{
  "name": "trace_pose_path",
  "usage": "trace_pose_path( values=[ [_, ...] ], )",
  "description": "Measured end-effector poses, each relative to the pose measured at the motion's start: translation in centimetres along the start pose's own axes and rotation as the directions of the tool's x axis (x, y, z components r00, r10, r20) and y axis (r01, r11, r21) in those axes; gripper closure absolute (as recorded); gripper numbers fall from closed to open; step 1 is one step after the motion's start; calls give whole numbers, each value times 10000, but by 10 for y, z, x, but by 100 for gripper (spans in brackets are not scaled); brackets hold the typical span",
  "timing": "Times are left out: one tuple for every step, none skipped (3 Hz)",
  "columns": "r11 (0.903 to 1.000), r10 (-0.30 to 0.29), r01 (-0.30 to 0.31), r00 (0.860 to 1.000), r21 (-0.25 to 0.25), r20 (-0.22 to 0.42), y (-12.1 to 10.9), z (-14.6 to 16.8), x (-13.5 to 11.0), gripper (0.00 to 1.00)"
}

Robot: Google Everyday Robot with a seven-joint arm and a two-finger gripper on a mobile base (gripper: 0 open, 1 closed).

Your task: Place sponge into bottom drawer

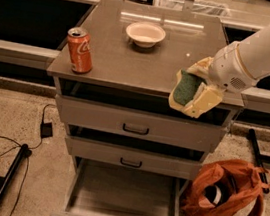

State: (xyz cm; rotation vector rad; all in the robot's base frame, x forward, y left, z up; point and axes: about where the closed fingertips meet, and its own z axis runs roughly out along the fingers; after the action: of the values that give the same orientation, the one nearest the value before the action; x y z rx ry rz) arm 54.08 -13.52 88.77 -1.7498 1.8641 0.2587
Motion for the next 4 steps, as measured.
trace_pose_path(
  values=[
    [9997, 38, -44, 9997, 247, 244, 17, 40, 19, 100],
    [9994, -204, 189, 9985, 292, 503, 54, 100, 53, 100],
    [9942, -1076, 1076, 9941, 2, -148, 83, 147, 78, 100],
    [9926, -1209, 1206, 9921, -119, -347, 90, 152, 86, 100]
  ],
)
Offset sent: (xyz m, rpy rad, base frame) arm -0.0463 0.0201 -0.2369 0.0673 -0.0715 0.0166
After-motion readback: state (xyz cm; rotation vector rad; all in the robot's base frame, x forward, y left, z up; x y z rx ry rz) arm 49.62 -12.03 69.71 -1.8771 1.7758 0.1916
